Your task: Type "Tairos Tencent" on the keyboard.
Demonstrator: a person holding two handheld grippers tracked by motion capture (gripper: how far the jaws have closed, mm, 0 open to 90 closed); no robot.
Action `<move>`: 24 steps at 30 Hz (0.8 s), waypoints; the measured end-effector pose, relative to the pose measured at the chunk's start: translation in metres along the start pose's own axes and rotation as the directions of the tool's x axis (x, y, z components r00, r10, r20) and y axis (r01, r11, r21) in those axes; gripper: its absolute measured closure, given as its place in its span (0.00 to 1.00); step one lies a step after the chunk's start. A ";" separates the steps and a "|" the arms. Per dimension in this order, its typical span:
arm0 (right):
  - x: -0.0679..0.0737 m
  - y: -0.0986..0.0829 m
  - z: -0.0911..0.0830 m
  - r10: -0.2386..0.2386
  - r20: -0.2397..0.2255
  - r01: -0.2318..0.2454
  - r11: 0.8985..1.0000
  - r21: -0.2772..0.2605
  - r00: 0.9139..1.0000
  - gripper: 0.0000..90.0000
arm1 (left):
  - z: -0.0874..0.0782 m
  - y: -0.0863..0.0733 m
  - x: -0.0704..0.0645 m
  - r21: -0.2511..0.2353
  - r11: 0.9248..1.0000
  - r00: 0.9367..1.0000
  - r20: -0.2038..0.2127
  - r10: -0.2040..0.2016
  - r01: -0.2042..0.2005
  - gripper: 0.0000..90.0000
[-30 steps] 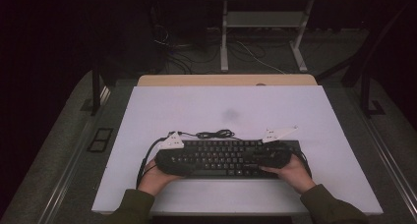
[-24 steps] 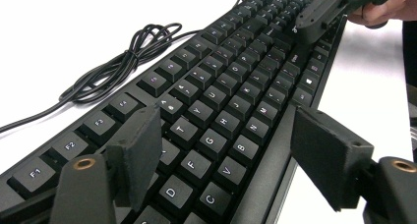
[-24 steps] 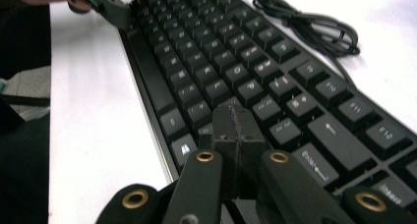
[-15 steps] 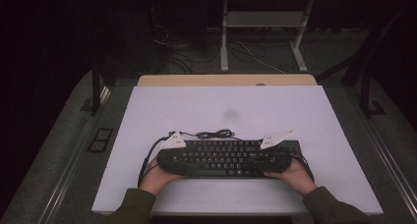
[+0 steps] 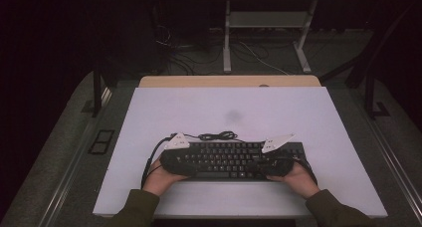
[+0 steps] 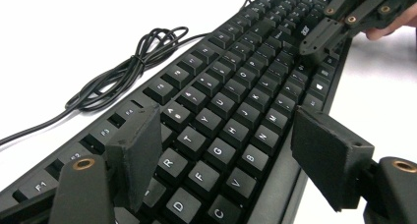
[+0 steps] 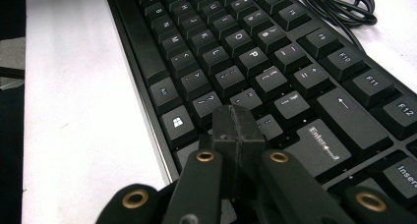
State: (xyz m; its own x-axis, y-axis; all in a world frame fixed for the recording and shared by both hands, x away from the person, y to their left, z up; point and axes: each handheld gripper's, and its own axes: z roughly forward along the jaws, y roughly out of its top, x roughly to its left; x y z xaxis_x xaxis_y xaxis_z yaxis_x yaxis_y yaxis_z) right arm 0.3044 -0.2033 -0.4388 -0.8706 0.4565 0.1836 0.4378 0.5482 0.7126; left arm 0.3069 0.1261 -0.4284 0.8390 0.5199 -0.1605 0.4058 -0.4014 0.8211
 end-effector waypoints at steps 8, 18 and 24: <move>0.000 0.000 0.000 0.001 -0.001 -0.001 1.000 -0.001 1.000 0.99 | 0.004 0.005 0.005 0.003 1.000 1.000 -0.021 -0.001 0.001 0.50; 0.000 0.000 0.000 0.003 -0.003 -0.003 1.000 -0.002 1.000 0.99 | 0.012 0.007 0.007 0.053 0.999 0.999 -0.050 0.013 -0.010 0.88; 0.000 -0.001 0.000 0.005 -0.003 -0.005 1.000 -0.003 1.000 0.99 | 0.016 0.009 0.008 0.079 0.997 0.997 -0.072 0.020 -0.014 0.98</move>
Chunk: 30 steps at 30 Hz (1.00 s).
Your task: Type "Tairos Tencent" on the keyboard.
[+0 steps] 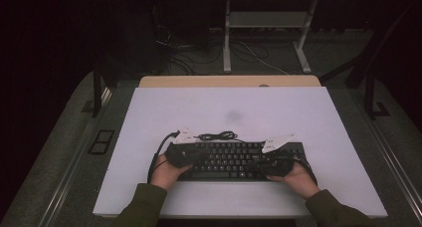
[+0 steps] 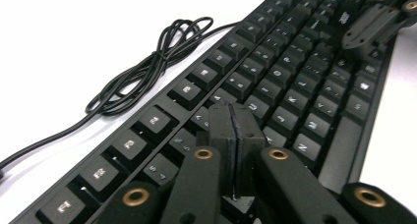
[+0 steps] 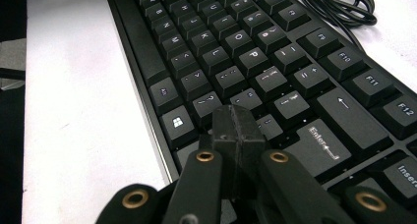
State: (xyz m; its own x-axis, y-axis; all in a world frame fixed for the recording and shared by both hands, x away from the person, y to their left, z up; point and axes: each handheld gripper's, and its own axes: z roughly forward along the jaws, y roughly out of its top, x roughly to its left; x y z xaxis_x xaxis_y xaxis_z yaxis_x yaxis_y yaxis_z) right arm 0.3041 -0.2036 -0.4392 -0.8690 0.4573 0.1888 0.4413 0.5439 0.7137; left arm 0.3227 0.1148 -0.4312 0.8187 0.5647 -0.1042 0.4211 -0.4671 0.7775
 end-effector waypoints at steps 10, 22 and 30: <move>0.000 0.000 0.000 0.002 -0.001 -0.002 1.000 -0.001 1.000 0.99 | 0.004 -0.002 0.002 0.020 1.000 1.000 0.006 -0.014 0.014 0.98; 0.000 0.000 0.000 0.002 -0.001 -0.002 1.000 -0.001 1.000 0.99 | 0.006 -0.003 0.002 0.042 0.999 1.000 0.018 -0.013 0.012 0.98; 0.000 0.000 0.000 0.003 -0.002 -0.003 1.000 -0.002 1.000 0.99 | 0.003 -0.002 0.002 0.020 1.000 1.000 0.019 -0.022 0.022 0.98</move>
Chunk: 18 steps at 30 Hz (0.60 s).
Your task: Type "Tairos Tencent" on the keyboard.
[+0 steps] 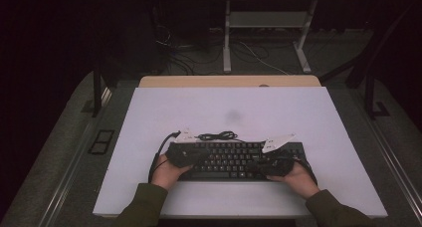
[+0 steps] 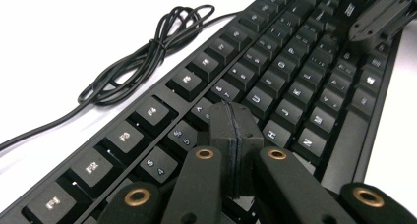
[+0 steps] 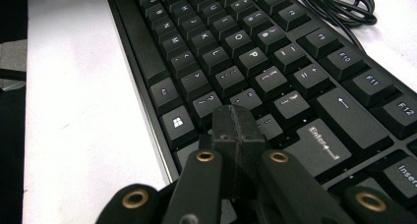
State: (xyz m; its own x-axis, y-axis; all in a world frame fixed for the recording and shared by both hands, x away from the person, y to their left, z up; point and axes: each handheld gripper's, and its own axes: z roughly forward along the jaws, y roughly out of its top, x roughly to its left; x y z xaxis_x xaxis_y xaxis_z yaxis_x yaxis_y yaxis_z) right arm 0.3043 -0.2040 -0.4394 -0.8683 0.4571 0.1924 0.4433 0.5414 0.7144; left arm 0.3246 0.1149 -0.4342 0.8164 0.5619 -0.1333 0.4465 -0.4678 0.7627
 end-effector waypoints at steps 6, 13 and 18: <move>0.000 0.000 0.000 -0.002 0.001 0.002 1.000 0.001 1.000 0.99 | -0.006 0.000 0.001 -0.019 1.000 1.000 0.013 -0.006 0.006 0.95; 0.000 0.000 0.000 -0.004 0.002 0.004 1.000 0.002 1.000 0.99 | -0.012 -0.003 0.000 -0.038 0.999 1.000 0.025 -0.009 0.010 0.79; 0.000 0.000 0.000 -0.008 0.003 0.008 1.000 0.002 1.000 0.99 | -0.018 -0.005 0.000 -0.057 0.998 1.000 0.030 -0.008 0.009 0.63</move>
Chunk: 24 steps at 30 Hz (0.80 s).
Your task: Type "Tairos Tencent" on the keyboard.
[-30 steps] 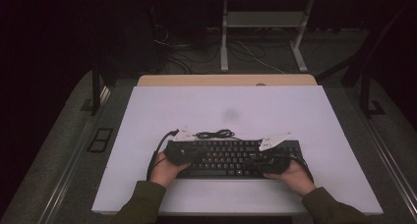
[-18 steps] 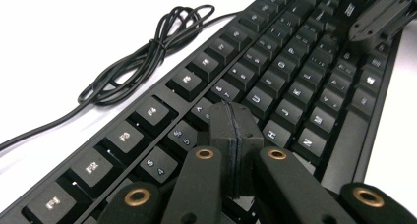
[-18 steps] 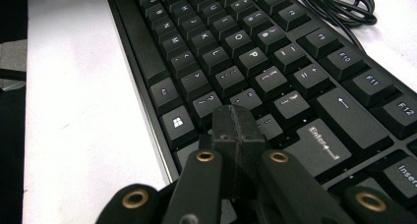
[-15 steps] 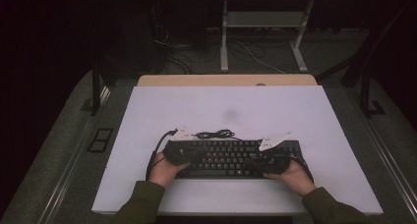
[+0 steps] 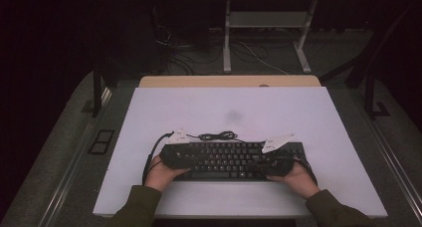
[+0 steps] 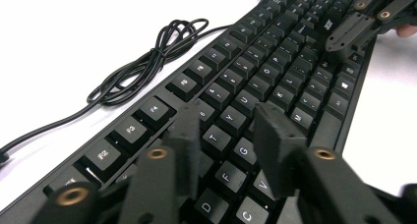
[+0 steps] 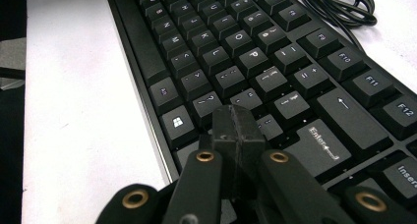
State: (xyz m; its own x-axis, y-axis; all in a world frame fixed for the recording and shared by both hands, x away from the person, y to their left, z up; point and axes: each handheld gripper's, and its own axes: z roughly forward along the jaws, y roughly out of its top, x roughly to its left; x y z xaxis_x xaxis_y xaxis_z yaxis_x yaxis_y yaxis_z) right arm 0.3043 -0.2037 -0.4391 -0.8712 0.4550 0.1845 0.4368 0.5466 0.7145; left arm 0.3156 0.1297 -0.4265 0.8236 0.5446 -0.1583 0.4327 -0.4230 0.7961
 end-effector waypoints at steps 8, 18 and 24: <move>0.000 0.000 0.000 -0.004 0.001 0.004 1.000 0.001 1.000 0.99 | -0.008 -0.006 0.000 -0.013 1.000 1.000 0.001 -0.002 0.002 0.43; -0.001 0.003 -0.006 0.011 -0.007 -0.011 0.999 -0.039 1.000 0.99 | -0.013 -0.011 0.002 -0.025 1.000 1.000 -0.005 -0.009 0.009 0.42; -0.003 0.007 -0.007 0.024 -0.012 -0.025 0.997 -0.072 1.000 0.87 | -0.014 -0.012 0.003 -0.026 1.000 1.000 -0.008 -0.008 0.008 0.42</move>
State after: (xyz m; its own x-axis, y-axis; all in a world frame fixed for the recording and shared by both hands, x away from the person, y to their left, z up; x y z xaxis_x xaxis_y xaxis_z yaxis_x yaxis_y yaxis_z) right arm 0.3085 -0.2057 -0.4299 -0.8630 0.4596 0.2100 0.4412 0.4829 0.7564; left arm 0.3077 0.1461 -0.4286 0.8172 0.5536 -0.1605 0.4296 -0.3993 0.8099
